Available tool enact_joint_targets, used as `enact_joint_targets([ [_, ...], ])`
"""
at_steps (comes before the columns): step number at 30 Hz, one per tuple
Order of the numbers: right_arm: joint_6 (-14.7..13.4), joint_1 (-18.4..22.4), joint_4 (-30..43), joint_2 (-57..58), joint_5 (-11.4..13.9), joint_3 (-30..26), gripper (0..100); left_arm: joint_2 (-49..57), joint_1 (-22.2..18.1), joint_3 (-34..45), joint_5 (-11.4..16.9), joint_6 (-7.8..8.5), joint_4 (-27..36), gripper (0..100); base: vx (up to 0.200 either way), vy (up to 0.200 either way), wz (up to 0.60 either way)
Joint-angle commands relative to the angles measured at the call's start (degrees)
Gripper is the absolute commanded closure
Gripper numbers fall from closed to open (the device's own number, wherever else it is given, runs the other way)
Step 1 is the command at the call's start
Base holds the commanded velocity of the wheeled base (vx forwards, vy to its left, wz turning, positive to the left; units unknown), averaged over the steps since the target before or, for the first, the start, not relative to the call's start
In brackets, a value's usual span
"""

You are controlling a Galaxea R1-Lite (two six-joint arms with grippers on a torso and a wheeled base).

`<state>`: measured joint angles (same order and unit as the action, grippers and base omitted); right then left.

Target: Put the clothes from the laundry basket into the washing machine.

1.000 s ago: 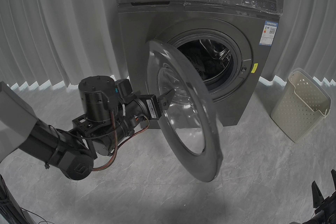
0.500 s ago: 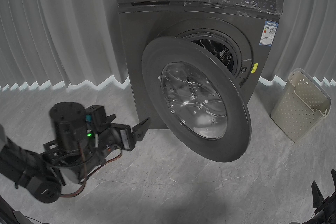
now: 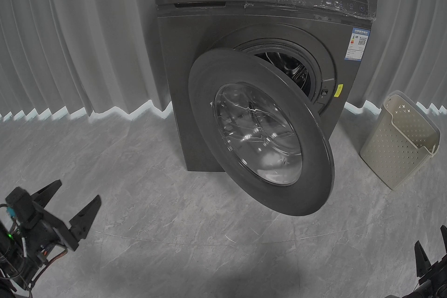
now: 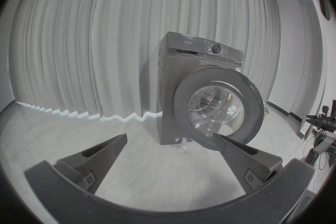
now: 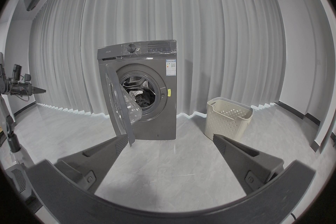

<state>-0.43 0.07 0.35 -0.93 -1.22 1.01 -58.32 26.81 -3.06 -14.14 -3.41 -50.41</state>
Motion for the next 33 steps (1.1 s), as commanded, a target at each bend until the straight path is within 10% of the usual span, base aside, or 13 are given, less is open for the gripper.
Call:
enact_joint_targets([
  [1, 0.69, 0.1, -1.14, 0.93, 1.13, -1.01, 0, 28.35, -12.31, 3.06, 1.05, 1.66, 18.06, 0, 0.0, 0.0, 0.0],
  [7, -0.28, 0.1, -2.64, 0.93, 1.31, -0.66, 0, 41.71, -17.49, 3.06, 5.79, 2.01, 33.97, 0, 0.0, 0.0, 0.0],
  [11, -2.3, -0.6, -6.77, 0.14, 2.01, 9.01, 0, 48.83, -20.39, 3.06, 8.16, 2.45, 42.76, 0, 0.0, 0.0, 0.0],
  [17, -2.3, -4.64, -1.41, -14.72, 14.49, 12.96, 0, 53.93, -23.47, 3.06, 12.3, 2.45, 46.19, 0, 0.0, 0.0, 0.0],
  [22, -1.51, -10.27, -10.99, -34.84, 24.33, 13.58, 0, 54.8, -25.49, 3.06, 13.35, 2.71, 46.37, 0, 0.0, 0.0, 0.0],
  [33, -1.51, -21.25, -39.11, -72.29, 22.84, 15.69, 0, 55.95, -28.04, 3.06, 9.31, 3.5, 46.72, 0, 0.0, 0.0, 0.0],
])
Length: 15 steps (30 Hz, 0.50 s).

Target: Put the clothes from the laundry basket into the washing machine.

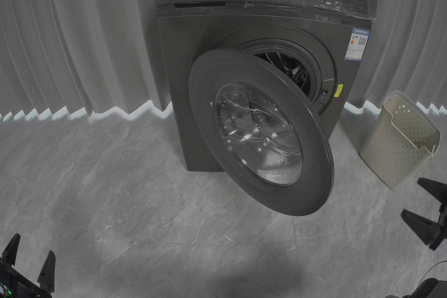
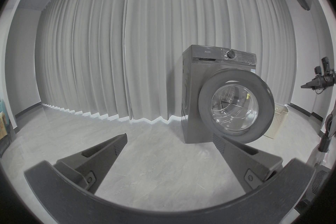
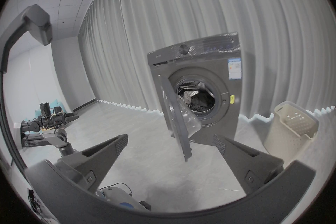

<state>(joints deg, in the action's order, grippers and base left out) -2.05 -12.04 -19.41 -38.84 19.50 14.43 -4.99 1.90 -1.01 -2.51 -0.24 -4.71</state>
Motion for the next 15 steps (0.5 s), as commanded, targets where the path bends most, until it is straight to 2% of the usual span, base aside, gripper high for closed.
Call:
enact_joint_targets([
  [1, -0.06, -9.05, -20.58, -35.69, 1.41, 2.44, 0, 2.7, -3.13, 1.01, -2.23, 0.42, 1.01, 0, 0.0, 0.0, 0.0],
  [4, -0.06, -9.05, -22.34, -38.24, 1.15, 3.06, 0, 1.91, -2.78, 0.92, -1.09, 0.51, 1.1, 0, 0.0, 0.0, 0.0],
  [5, -0.06, -9.14, -22.34, -38.5, 1.15, 3.14, 0, 2.44, -2.17, 0.92, 1.19, 0.42, 1.1, 0, 0.0, 0.0, 0.0],
  [6, 0.03, -9.23, -22.34, -38.77, 1.15, 3.41, 0, 3.05, -1.46, 0.84, 4.88, -0.2, 1.19, 0, 0.0, 0.0, 0.0],
  [7, 0.03, -9.23, -22.43, -39.56, 1.15, 3.85, 0, 3.67, -1.9, 0.75, 8.93, -1.69, 1.72, 0, 0.0, 0.0, 0.0],
  [8, 0.03, -9.14, -22.52, -40.61, 1.06, 4.29, 0, 3.93, -2.6, 0.84, 9.45, -3.71, 1.81, 0, 0.0, 0.0, 0.0],
  [9, 0.11, -8.96, -22.78, -41.67, 1.06, 4.55, 0, 3.93, -2.6, 0.84, 6.99, -4.06, 1.72, 0, 0.0, 0.0, 0.0],
  [10, 0.11, -9.05, -22.96, -42.64, 0.97, 5.17, 0, 3.93, -2.6, 0.84, 1.81, -4.24, 1.81, 0, 0.0, 0.0, 0.0],
  [11, 0.11, -9.05, -22.96, -43.07, 0.89, 5.52, 0, 3.93, -2.69, 0.84, -0.04, -4.24, 1.89, 0, 0.0, 0.0, 0.0],
  [12, 0.11, -8.7, -23.13, -44.39, 0.27, 6.48, 0, 3.84, -2.6, 0.84, -4.61, -4.59, 1.81, 0, 0.0, 0.0, 0.0],
  [14, 0.03, -8.52, -23.31, -45.89, -1.14, 7.36, 0, 3.93, -2.69, 0.92, -4.17, -4.41, 1.54, 0, 0.0, 0.0, 0.0],
  [15, -0.06, -8.26, -23.31, -47.12, -2.28, 8.33, 0, 3.93, -2.6, 0.92, -3.2, -3.62, 1.54, 0, 0.0, 0.0, 0.0],
])
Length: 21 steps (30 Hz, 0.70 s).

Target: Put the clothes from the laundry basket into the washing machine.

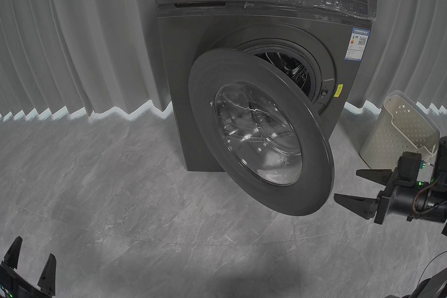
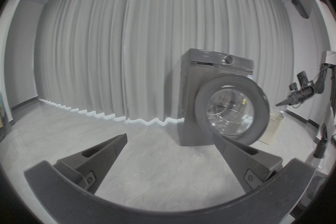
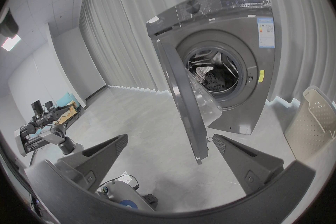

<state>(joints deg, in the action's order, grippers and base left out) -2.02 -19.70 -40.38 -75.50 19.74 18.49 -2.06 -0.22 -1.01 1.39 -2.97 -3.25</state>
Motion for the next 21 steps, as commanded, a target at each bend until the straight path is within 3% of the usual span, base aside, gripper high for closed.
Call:
enact_joint_targets([
  [1, -0.09, -0.6, -2.34, -10.55, -2.69, 4.36, 0, 1.01, -0.48, 0.92, -7.01, -0.89, 0.09, 0, 0.0, 0.0, 0.0],
  [2, -0.17, -0.51, -2.34, -11.69, -4.36, 5.41, 0, 1.36, -0.31, 0.92, -5.87, -0.54, 0.09, 0, 0.0, 0.0, 0.0],
  [3, -0.26, -0.51, -2.43, -11.87, -5.23, 5.76, 0, 1.36, -0.31, 0.92, -6.58, -0.45, 0.18, 0, 0.0, 0.0, 0.0],
  [4, -0.26, -0.6, -2.43, -11.87, -5.85, 6.03, 0, 1.36, -0.31, 0.75, -8.16, -0.37, 0.71, 0, 0.0, 0.0, 0.0],
  [5, -0.53, -0.51, -2.34, -11.95, -6.64, 6.73, 0, 1.36, -0.48, 0.57, -11.94, 0.16, 0.97, 0, 0.0, 0.0, 0.0],
  [7, -0.53, -0.51, -2.43, -12.13, -7.52, 7.26, 0, 1.36, -0.48, 0.48, -13.43, 1.48, 1.32, 0, 0.0, 0.0, 0.0],
  [8, -0.61, -0.6, -2.43, -12.66, -8.57, 7.7, 0, 1.62, 0.04, 0.48, -8.68, 4.2, 1.41, 0, 0.0, 0.0, 0.0],
  [10, -0.7, -0.6, -2.43, -14.24, -9.63, 8.84, 0, 1.97, 0.04, 1.01, 0.54, 4.2, 2.73, 0, 0.0, 0.0, 0.0],
  [11, -0.7, -0.51, -2.52, -14.94, -9.98, 9.1, 0, 2.06, 0.04, 1.01, 2.3, 4.2, 3.17, 0, 0.0, 0.0, 0.0],
  [12, -0.7, -0.51, -2.52, -14.94, -9.98, 9.1, 0, 2.06, 0.04, 1.01, 2.3, 4.2, 3.17, 0, 0.0, 0.0, 0.0],
  [14, -1.14, -0.34, -6.12, -18.46, -13.14, 9.54, 0, 2.06, 0.04, 1.01, -1.39, 3.85, 3.43, 0, 0.0, 0.0, 0.0],
  [15, -1.67, -0.25, -8.14, -19.78, -14.99, 9.46, 0, 2.06, 0.04, 1.01, -1.65, 3.85, 3.43, 0, 0.0, 0.0, 0.0],
  [16, -1.67, -0.25, -8.14, -19.78, -14.99, 9.46, 0, 2.06, 0.04, 1.01, -1.65, 3.85, 3.43, 0, 0.0, 0.0, 0.0],
  [17, -2.11, 0.01, -12.1, -21.71, -18.07, 8.93, 0, 2.06, 0.13, 1.01, -1.65, 3.85, 3.52, 0, 0.0, 0.0, 0.0],
  [20, -2.2, 1.59, -14.12, -21.71, -19.21, 8.49, 0, 2.06, 0.04, 0.92, -1.65, 3.85, 3.43, 0, 0.0, 0.0, 0.0],
  [21, -2.2, 4.14, -14.03, -20.13, -19.3, 8.49, 0, 2.06, 0.04, 0.92, -1.65, 3.85, 3.52, 0, 0.0, 0.0, 0.0],
])
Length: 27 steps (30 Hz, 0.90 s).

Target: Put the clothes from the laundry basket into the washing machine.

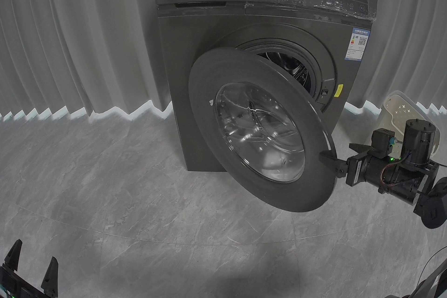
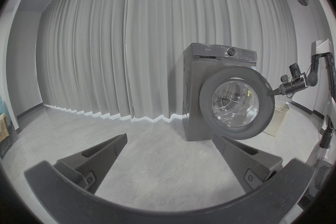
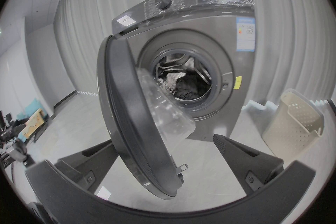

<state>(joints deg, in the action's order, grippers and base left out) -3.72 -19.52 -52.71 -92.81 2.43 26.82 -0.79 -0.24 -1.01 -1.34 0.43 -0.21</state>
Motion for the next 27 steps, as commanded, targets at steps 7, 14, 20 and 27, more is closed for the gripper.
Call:
enact_joint_targets([
  [7, 0.47, 10.99, -1.43, 5.62, -1.46, -0.8, 0, 0.79, 0.07, 1.01, 1.08, 0.45, 0.47, 0, 0.0, 0.0, 0.0],
  [14, -0.06, 2.73, -0.29, 8.96, 0.91, -8.19, 0, 0.79, 0.07, 1.01, 0.9, 0.19, 0.38, 0, 0.0, -0.114, 0.0],
  [20, -3.84, -1.14, -0.29, 8.61, 6.89, -10.3, 0, 0.79, 0.07, 1.01, 0.99, 0.19, 0.38, 0, 0.0, -0.2, 0.0],
  [27, -10.87, -4.92, -0.99, 7.9, 9.09, -9.24, 0, 0.79, 0.16, 0.92, 1.17, 0.36, 0.38, 0, 0.0, -0.057, 0.0],
])
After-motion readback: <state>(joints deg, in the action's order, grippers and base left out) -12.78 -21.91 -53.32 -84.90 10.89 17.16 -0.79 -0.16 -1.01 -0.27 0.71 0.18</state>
